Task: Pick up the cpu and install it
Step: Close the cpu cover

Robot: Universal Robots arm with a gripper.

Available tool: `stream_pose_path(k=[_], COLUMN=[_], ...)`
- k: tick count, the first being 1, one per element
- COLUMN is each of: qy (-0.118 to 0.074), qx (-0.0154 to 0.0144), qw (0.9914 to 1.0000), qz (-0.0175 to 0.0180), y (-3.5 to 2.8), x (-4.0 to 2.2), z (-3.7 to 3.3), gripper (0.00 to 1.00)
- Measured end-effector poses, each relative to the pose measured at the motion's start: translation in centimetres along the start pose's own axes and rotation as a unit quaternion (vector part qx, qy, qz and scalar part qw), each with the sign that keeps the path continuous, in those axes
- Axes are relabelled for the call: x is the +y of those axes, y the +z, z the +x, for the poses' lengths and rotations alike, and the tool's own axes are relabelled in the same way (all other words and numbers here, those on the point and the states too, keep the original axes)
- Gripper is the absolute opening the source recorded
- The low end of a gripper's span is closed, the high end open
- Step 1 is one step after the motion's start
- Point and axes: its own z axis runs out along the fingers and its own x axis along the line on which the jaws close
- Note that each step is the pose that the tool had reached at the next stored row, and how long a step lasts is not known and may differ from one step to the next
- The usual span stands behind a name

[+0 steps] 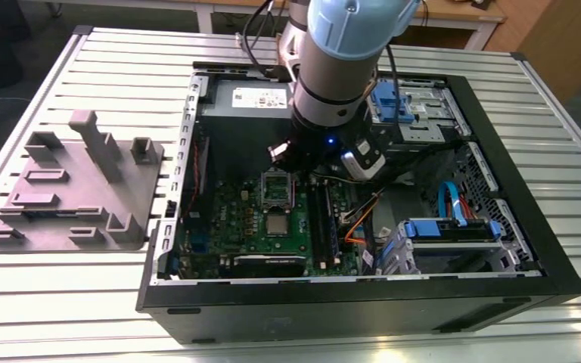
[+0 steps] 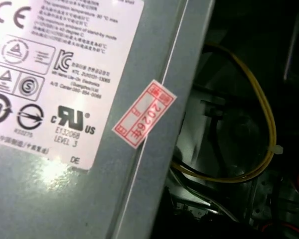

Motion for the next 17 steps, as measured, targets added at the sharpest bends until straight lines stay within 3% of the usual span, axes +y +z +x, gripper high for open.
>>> stream_pose_path(k=[8, 17], qy=[-0.010, -0.018], qx=[0.0015, 0.0028], qw=[0.99995, 0.99984], qz=[0.0001, 0.0002], y=[-0.12, -1.41], x=[-0.09, -0.37], z=[0.53, 0.66], gripper=[0.10, 0.10])
